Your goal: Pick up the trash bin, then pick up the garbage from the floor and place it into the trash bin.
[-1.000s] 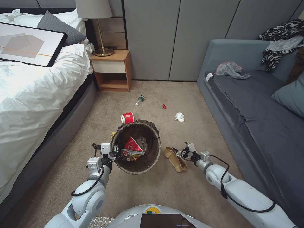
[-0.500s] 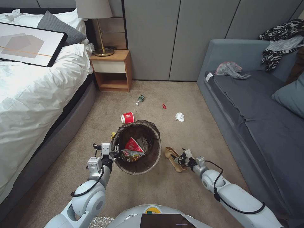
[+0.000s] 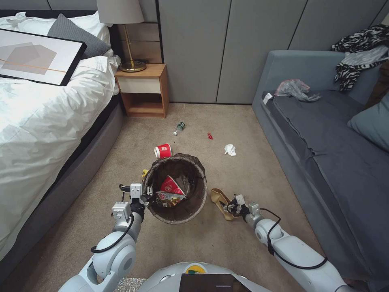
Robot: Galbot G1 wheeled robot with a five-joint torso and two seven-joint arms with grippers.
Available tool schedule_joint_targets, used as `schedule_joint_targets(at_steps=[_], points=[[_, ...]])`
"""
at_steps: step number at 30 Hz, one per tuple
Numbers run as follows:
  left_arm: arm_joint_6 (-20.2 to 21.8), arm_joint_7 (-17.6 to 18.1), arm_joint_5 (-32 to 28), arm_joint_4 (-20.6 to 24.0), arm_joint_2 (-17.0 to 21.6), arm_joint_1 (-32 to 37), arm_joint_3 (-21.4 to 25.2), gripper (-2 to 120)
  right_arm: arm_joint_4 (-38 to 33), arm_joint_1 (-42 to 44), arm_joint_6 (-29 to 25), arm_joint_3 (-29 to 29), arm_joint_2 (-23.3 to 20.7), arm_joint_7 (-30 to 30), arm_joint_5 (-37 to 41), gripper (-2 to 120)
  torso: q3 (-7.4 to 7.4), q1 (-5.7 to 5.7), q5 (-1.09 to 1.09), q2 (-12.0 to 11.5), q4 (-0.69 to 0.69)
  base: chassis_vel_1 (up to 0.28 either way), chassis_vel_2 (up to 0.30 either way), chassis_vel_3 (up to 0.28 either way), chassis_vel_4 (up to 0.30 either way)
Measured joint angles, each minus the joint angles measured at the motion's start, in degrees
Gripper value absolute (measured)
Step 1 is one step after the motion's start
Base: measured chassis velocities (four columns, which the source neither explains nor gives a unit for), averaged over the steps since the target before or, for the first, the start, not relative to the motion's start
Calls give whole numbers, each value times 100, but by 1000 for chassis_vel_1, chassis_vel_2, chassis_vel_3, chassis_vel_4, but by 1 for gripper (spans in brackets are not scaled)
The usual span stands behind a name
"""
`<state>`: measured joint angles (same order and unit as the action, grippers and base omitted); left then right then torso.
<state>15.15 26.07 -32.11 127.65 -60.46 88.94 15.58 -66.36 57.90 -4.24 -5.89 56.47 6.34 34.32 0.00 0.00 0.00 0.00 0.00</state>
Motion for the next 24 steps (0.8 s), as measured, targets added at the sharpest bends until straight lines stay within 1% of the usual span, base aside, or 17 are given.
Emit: schedule_joint_targets(at_steps=[3,7,9,12,13,18,20,22,23,24], points=[[0,1,0,-3,0,-4,0,2,99,-35,0,-14,54,12,-31,100,0,0,2,0,0,0,0,0,0],[0,1,-2,-4,3,-15,0,2,310,-116,-4,-31,186,41,-101,100,0,0,-1,0,0,0,0,0,0],[0,1,-3,-12,3,-21,-1,2,453,-156,-22,-30,268,85,-155,100,-1,0,-6,1,-2,0,0,0,0],[-1,1,-6,-20,2,-28,0,2,583,-183,-30,-26,361,109,-197,100,-1,0,-2,1,-2,0,0,0,0],[-1,1,-9,-26,5,-35,1,2,626,-190,-30,-26,401,117,-216,100,-1,0,0,1,1,0,0,0,0],[-4,4,-13,-49,11,-57,2,2,652,-193,-29,-27,440,120,-249,100,-1,0,-1,1,1,0,0,0,0],[-6,6,-16,-59,11,-75,-5,2,657,-188,-31,-29,471,122,-282,95,-1,0,-1,1,0,0,0,0,0],[-7,7,-21,-67,11,-87,-9,2,655,-175,-37,-31,491,136,-299,86,-1,0,0,1,1,0,0,0,0],[-7,7,-21,-67,11,-87,-9,2,655,-175,-37,-31,491,136,-299,86,-1,0,0,1,1,0,0,0,0],[-7,9,-24,-69,13,-92,-9,2,650,-165,-44,-32,494,144,-303,82,-1,0,0,1,1,0,0,0,0]])
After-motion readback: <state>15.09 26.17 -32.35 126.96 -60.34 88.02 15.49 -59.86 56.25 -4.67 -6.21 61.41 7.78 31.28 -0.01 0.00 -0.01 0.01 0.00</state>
